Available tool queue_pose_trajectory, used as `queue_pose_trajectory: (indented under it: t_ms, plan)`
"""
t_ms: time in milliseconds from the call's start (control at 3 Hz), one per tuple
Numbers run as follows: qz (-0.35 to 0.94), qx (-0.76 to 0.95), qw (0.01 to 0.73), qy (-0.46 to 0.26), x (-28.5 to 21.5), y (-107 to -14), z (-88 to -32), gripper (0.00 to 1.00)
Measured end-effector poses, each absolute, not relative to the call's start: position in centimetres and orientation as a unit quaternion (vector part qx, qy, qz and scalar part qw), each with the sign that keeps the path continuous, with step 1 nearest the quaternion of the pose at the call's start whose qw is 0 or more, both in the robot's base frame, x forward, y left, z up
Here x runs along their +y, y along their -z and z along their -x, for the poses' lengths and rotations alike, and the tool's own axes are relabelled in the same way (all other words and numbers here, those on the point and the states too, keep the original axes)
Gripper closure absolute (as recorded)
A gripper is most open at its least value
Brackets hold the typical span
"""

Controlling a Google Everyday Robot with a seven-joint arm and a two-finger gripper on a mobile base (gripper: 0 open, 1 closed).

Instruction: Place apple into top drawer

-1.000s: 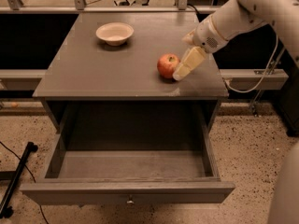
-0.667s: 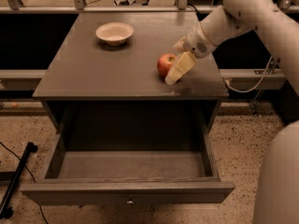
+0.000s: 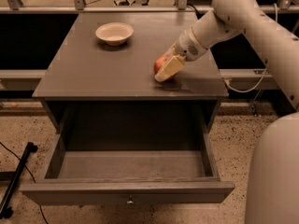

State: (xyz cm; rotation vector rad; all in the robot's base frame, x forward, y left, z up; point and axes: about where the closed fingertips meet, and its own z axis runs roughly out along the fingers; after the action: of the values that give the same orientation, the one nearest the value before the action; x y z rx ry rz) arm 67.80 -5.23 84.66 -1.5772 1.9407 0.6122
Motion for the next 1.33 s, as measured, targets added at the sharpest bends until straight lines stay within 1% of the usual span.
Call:
queue_pose_trajectory:
  t_ms: [333, 667, 1000, 1333]
  plan:
    - [0.592, 0.708, 0.299, -0.242, -4.6, -86.3, -67.2, 0.6]
    - [0.606, 0.682, 0.325, -0.25, -4.0, -89.3, -65.2, 0.83]
    - [0.631, 0.666, 0.335, -0.216, -2.9, -92.4, -61.2, 1.0]
    - [0.632, 0.666, 0.333, -0.216, -2.9, -92.3, -61.0, 1.0]
